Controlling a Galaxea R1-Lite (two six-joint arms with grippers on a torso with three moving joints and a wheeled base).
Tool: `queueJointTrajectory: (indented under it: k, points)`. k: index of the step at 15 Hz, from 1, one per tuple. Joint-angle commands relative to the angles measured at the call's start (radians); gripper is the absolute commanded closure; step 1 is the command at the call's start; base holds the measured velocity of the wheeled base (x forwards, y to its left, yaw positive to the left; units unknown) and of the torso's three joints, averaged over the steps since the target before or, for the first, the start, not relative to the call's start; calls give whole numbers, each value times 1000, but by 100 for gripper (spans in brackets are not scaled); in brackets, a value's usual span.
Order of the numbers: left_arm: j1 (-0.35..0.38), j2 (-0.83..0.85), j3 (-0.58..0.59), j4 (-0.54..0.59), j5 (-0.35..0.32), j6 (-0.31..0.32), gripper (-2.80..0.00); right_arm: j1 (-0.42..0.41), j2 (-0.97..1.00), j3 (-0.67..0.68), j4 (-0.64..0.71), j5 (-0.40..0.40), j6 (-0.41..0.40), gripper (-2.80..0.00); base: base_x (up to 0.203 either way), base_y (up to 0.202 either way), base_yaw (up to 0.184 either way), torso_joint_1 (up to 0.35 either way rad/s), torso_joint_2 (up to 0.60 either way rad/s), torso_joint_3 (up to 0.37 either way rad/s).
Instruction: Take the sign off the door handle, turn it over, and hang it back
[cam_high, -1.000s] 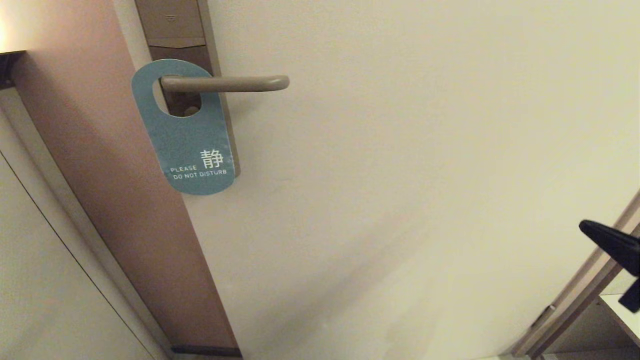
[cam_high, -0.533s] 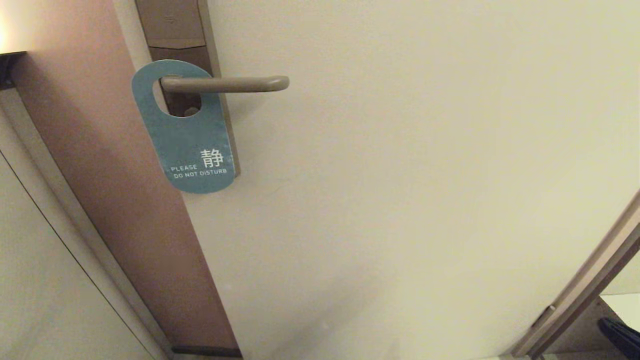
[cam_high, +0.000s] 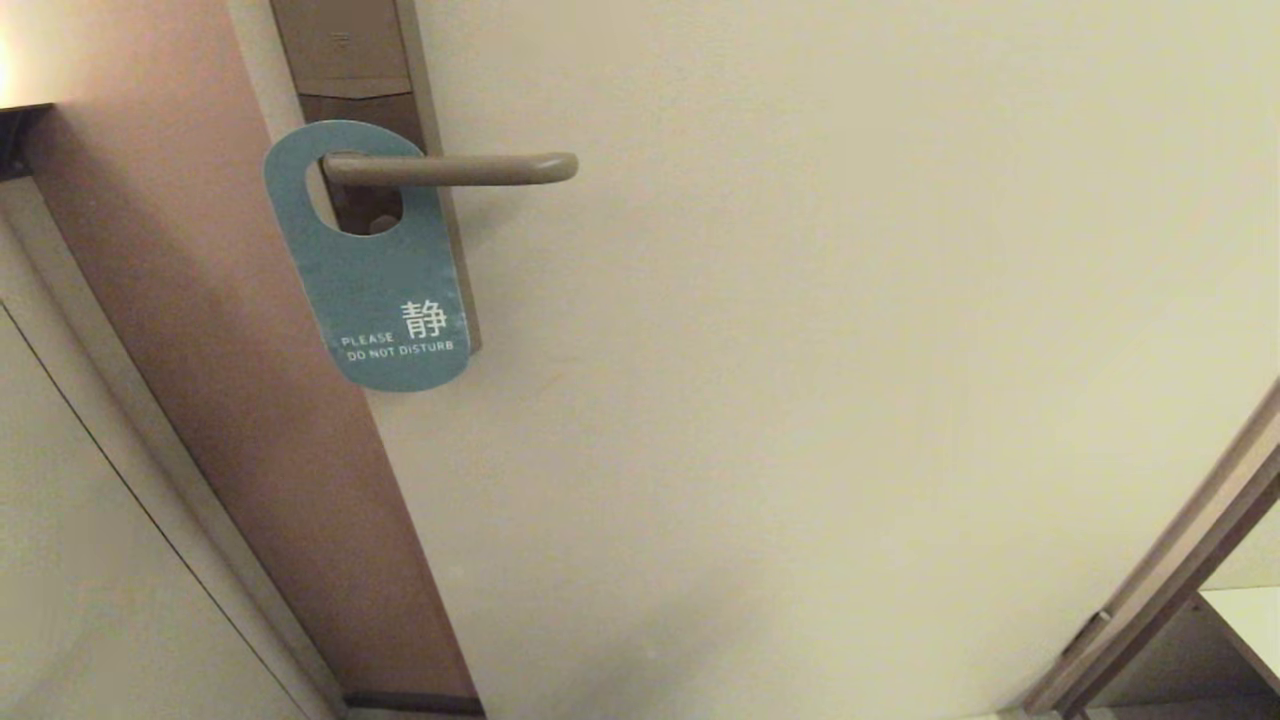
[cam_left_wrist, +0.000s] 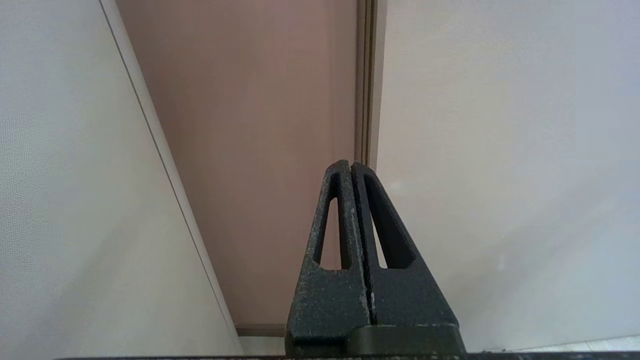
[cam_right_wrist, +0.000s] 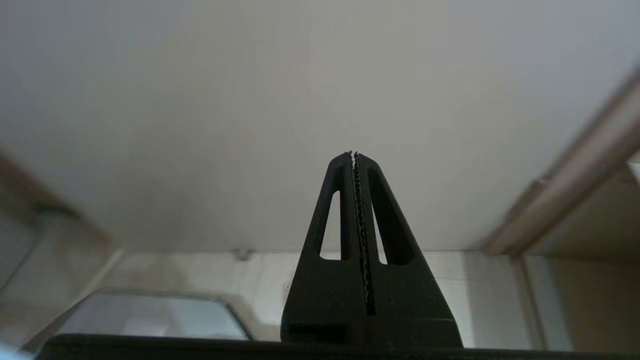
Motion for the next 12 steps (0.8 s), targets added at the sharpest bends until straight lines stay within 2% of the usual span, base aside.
queueJointTrajectory:
  k: [1,7,9,12]
  points:
    - [0,1,0,-1,0,0,0,-36,-25,-1,1,-1,-2,0,0,0,0,0,0,0]
    - [0,1,0,-1,0,0,0,-59,-167,0,44,-23,-24,0,0,0,0,0,0,0]
    - [0,1,0,-1,0,1,0,-58,-223,-1,56,12,-89,0,0,0,0,0,0,0]
    - [0,1,0,-1,0,0,0,-57,-288,0,56,22,-93,0,0,0,0,0,0,0]
